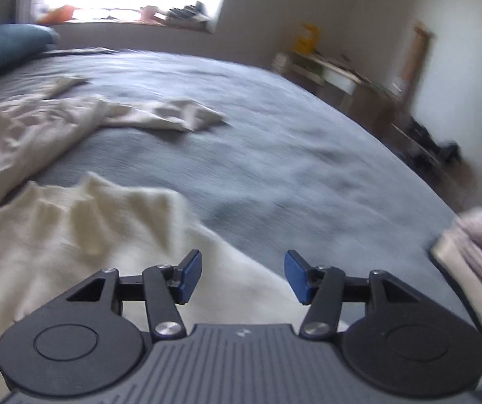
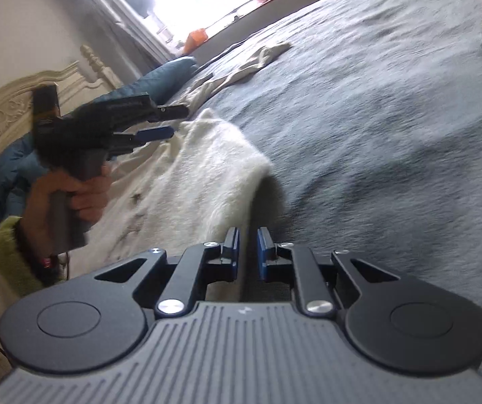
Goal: Fold clothes
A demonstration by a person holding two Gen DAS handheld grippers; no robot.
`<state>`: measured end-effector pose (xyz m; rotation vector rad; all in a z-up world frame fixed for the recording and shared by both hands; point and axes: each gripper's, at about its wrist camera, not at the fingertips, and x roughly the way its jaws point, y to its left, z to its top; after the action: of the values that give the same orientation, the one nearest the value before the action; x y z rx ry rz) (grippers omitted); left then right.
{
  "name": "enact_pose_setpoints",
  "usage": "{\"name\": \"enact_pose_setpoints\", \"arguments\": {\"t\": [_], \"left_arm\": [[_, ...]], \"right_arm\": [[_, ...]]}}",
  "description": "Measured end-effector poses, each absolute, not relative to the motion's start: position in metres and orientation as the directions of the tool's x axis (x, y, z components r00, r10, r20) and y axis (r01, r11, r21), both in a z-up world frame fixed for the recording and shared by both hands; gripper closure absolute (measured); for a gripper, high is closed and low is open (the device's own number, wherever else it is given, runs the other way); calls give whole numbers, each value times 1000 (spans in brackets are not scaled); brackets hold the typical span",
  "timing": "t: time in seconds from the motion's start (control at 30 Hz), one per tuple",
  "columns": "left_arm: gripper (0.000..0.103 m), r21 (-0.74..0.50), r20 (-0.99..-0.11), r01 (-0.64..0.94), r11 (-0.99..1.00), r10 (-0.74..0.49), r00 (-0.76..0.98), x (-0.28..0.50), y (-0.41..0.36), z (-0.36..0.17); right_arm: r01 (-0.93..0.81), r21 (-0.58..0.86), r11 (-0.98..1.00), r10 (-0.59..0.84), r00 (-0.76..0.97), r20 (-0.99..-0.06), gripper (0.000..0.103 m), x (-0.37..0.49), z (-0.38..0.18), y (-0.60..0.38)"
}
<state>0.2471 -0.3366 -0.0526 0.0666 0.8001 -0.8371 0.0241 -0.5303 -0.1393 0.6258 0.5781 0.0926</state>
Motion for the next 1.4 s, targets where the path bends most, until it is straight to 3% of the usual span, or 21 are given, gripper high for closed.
{"name": "enact_pose_setpoints", "arguments": {"t": [0.23, 0.4, 0.5, 0.57, 0.7, 0.73, 0.97, 1.13, 1.3, 1.4], "left_arm": [[45, -123, -788, 867, 483, -578, 210, 167, -400, -57], [44, 157, -822, 878, 452, -433, 369, 138, -415, -75], [44, 222, -812, 845, 487, -388, 437, 141, -407, -80], [47, 191, -813, 831, 522, -391, 432, 149, -397, -81], [79, 54, -807, 806, 590, -450, 383, 163, -376, -82], [80, 19, -796, 797, 603, -474, 377, 164, -369, -81], [83, -177, -669, 753, 634, -639, 381, 169, -320, -75], [83, -309, -596, 710, 633, -711, 374, 178, -291, -83], [83, -404, -559, 657, 636, -740, 374, 189, -269, -91], [83, -430, -540, 645, 632, -752, 377, 192, -262, -92]], "right_arm": [[13, 550, 835, 270, 862, -430, 90, 21, -132, -516], [-55, 517, 854, 294, 871, -393, 90, 22, -128, -498], [-85, 510, 856, 315, 868, -383, 90, 21, -128, -490], [-103, 515, 851, 332, 865, -376, 91, 20, -128, -487], [-132, 511, 849, 357, 857, -371, 90, 13, -125, -486], [-129, 504, 854, 348, 861, -369, 90, 10, -122, -487], [-8, 460, 888, 227, 877, -423, 83, 27, -113, -510], [-18, 502, 865, 278, 849, -449, 82, 71, -119, -513], [1, 625, 781, 325, 854, -407, 81, 85, -129, -529], [-13, 590, 808, 362, 801, -477, 80, 92, -140, -519]]}}
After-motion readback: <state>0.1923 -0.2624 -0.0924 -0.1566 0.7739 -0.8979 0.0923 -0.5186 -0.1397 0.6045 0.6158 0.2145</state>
